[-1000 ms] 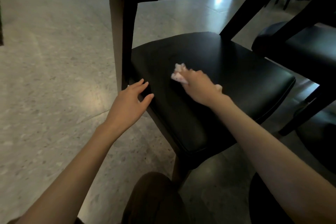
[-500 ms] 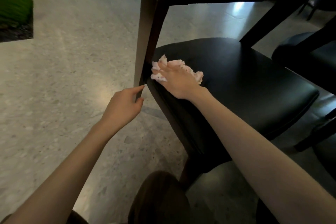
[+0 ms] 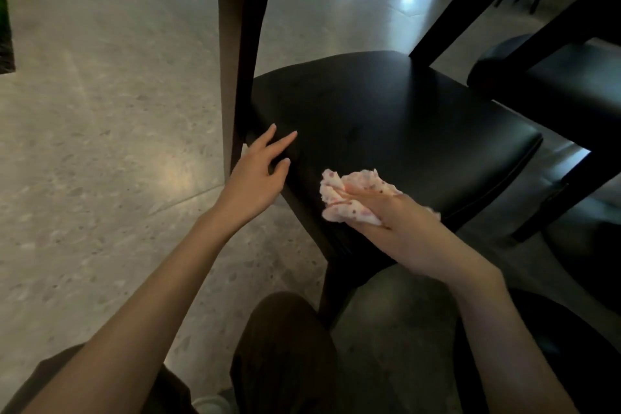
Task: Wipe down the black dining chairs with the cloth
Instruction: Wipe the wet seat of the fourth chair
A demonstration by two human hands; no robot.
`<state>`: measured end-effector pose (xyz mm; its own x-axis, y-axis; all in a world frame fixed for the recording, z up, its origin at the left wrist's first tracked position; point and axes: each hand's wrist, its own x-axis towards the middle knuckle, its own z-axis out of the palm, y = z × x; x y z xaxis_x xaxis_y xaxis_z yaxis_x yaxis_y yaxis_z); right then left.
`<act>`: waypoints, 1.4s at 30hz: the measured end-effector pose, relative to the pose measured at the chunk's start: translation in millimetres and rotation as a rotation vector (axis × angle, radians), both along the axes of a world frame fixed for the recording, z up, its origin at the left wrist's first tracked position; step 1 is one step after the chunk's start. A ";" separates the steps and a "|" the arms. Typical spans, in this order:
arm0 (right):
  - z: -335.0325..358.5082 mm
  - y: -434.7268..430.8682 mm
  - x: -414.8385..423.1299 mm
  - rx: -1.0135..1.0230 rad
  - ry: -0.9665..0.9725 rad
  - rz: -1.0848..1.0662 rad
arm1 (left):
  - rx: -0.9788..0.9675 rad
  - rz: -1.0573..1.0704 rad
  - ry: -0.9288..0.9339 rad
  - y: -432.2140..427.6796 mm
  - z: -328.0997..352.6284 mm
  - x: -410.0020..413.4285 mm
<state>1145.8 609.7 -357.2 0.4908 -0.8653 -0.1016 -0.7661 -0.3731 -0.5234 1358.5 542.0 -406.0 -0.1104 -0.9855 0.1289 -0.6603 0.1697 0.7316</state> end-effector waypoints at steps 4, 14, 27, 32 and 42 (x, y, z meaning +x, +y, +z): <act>15.0 -22.9 -5.9 -0.247 -0.179 -0.286 | -0.027 -0.022 0.011 -4.0 4.2 -8.6; -35.8 -174.2 -6.1 -0.283 0.260 -0.361 | -0.007 0.009 -0.112 1.8 -9.2 -7.3; -37.4 -62.3 -2.5 -0.337 -0.209 -0.272 | -0.172 0.022 -0.195 -12.9 -15.5 -16.9; -44.4 -58.2 9.6 -0.475 -0.225 -0.395 | -0.102 0.020 -0.318 -13.3 -1.2 -19.0; 30.3 -21.5 29.1 0.207 0.096 -0.450 | 0.372 -0.168 -0.426 -6.1 94.7 -6.1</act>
<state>1174.9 588.2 -326.9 0.0540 -0.9460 -0.3195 -0.8757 0.1089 -0.4704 1352.5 535.9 -311.3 -0.2353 -0.9204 -0.3123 -0.8954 0.0803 0.4379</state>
